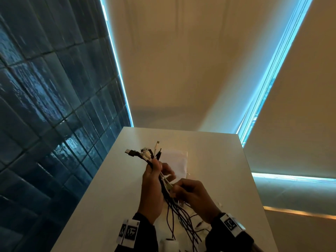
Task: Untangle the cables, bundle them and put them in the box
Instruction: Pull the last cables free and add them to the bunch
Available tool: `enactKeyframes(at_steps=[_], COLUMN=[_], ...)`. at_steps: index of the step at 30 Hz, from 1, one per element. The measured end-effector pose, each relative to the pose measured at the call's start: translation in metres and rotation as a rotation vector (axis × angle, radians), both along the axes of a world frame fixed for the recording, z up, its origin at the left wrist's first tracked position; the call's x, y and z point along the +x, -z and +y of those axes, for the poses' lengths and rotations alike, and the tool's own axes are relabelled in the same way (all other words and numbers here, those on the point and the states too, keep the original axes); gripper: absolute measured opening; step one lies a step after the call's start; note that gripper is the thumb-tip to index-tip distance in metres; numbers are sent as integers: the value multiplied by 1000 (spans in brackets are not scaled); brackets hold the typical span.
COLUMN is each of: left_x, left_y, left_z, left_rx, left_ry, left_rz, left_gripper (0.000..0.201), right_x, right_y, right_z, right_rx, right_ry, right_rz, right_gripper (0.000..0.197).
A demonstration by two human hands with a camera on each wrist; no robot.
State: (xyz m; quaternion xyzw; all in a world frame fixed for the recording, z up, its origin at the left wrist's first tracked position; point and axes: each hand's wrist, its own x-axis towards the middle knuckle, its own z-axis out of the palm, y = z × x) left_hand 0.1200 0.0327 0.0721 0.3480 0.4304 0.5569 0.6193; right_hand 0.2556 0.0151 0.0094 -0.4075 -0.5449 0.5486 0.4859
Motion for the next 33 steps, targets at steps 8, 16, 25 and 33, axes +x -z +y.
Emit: enactKeyframes(at_steps=[8,16,25,33], left_x=[-11,-30,-26,-22], left_y=[-22,-46,-24,-24], left_z=[-2,-7,-9,-12], left_rx=[99,124,-89,-233], left_ry=[-2,26,-31,-67], left_rz=[-104,-165,139,7], left_gripper=[34,29,27,26], right_x=[18,46,27,-8], right_y=[38,91,19,-68], right_z=[15,24,29,-16], right_rx=[-11,-102,-312,-6], right_ry=[-7,100,276,-66], right_rz=[-221,-439,-83,31], right_gripper=[23,32,24,11])
